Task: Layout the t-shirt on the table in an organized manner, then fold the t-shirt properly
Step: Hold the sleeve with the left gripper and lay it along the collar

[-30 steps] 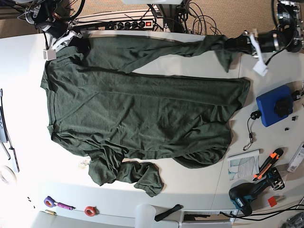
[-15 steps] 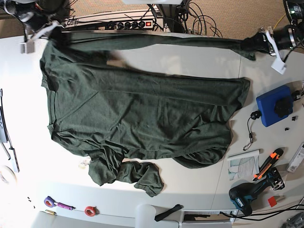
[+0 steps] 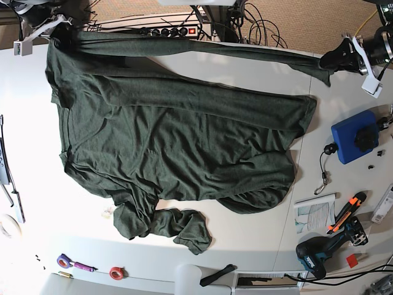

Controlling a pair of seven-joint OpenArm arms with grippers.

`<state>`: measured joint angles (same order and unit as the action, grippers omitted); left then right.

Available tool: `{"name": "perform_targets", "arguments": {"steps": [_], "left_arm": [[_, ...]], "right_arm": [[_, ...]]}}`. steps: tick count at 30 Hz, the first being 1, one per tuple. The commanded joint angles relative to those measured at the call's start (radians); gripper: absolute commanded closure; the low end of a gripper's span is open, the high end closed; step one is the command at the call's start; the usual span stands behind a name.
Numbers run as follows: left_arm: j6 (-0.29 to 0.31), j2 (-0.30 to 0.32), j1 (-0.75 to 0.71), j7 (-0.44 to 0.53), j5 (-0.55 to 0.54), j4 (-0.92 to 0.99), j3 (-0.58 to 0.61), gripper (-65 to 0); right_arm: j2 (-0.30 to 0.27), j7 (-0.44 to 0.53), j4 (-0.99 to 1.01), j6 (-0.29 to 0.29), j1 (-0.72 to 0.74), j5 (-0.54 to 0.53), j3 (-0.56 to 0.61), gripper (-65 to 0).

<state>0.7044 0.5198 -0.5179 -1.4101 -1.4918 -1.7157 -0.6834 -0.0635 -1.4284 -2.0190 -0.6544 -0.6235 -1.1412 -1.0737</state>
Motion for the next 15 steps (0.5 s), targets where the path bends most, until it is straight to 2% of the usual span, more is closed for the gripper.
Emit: {"name": "perform_targets", "arguments": {"steps": [1, 8, 15], "left_arm": [[-0.006, 0.029, 0.0, 0.014, 0.008, -0.015, -0.021, 0.0], [-0.006, 0.029, 0.006, 0.014, 0.008, -0.045, -0.021, 0.0], [-0.006, 0.029, 0.017, 0.014, 0.008, -0.051, -0.021, 0.0]], "right_arm": [[-0.02, 0.032, -0.016, -0.004, -0.015, 0.023, -0.025, 0.0], [-0.02, 0.032, -0.016, -0.011, -0.016, -0.049, -0.025, 0.0], [-0.019, 0.032, -0.016, -0.022, -0.016, -0.052, -0.025, 0.0]]}}
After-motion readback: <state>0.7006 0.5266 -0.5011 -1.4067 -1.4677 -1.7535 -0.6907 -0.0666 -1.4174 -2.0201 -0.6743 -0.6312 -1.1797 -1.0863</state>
